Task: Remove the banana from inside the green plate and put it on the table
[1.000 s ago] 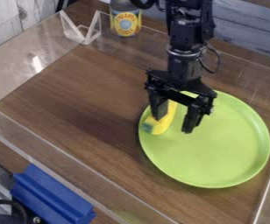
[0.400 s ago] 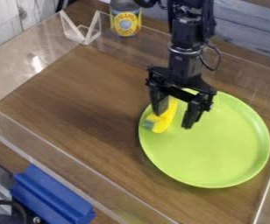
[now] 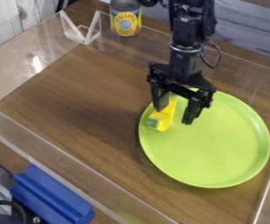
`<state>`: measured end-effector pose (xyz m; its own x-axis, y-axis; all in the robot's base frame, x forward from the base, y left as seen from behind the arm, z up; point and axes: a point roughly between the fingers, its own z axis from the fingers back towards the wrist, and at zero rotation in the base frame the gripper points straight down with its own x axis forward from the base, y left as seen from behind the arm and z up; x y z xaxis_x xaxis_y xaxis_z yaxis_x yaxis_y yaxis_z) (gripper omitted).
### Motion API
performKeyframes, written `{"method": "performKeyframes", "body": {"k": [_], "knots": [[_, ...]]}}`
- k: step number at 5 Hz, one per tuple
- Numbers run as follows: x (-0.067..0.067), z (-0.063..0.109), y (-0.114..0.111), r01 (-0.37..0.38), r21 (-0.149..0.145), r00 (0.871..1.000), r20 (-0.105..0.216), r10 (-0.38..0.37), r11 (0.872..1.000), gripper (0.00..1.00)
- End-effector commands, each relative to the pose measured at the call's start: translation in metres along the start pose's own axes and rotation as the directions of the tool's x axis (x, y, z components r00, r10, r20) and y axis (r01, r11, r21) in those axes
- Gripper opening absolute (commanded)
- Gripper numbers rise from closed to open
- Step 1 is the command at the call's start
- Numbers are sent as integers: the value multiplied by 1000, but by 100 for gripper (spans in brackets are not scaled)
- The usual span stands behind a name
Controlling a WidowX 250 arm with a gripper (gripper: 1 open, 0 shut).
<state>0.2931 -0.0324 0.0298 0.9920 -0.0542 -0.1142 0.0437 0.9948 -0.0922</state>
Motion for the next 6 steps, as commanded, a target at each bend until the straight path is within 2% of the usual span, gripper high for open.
{"method": "performKeyframes", "body": {"k": [1,2,3,4,6], "knots": [[-7,-26,4,-7,3,997,-76,7,1000,100],[-7,-20,4,-7,6,996,-86,8,1000,100],[-8,-13,4,-1,7,996,-89,1,1000,0],[-10,-8,4,4,8,996,-89,-3,1000,0],[-16,11,9,1,26,992,-127,2,1000,0]]}}
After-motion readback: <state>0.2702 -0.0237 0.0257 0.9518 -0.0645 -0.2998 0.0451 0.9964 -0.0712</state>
